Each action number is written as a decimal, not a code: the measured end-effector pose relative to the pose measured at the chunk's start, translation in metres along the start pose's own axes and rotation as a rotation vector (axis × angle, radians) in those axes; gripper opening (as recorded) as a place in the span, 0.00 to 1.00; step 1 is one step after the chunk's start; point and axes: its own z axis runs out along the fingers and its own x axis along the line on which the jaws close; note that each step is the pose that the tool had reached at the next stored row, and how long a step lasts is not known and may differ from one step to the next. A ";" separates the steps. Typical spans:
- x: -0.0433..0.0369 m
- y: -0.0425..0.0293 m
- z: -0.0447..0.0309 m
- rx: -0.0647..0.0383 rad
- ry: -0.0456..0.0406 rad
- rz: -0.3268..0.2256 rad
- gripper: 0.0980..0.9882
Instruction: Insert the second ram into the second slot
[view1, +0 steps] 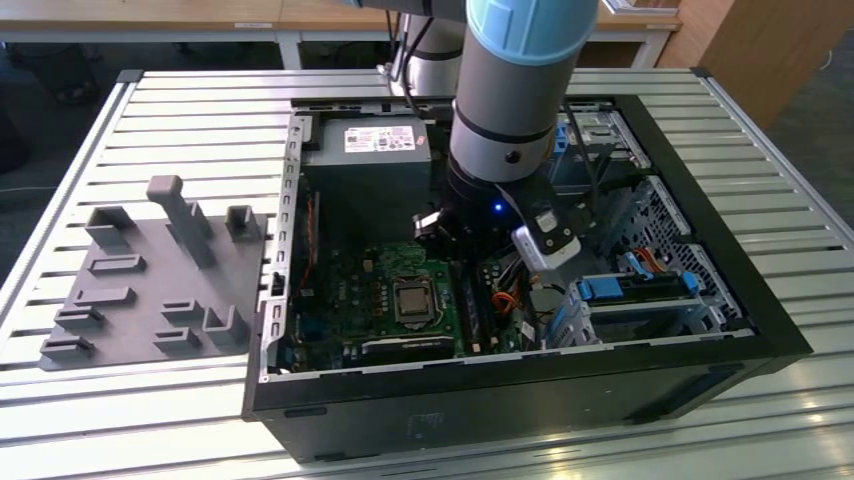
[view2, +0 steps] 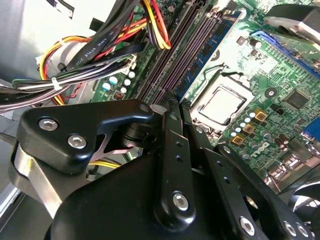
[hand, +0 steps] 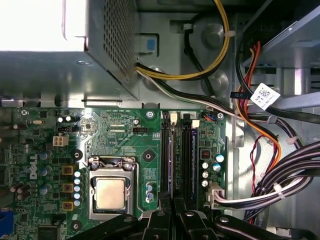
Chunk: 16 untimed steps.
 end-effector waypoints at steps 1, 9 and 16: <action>-0.0004 0.0000 0.0002 0.000 0.0000 0.000 0.04; -0.0022 0.0000 0.0009 0.000 -0.0001 0.000 0.04; -0.0025 0.0005 0.0041 0.000 -0.0001 0.000 0.04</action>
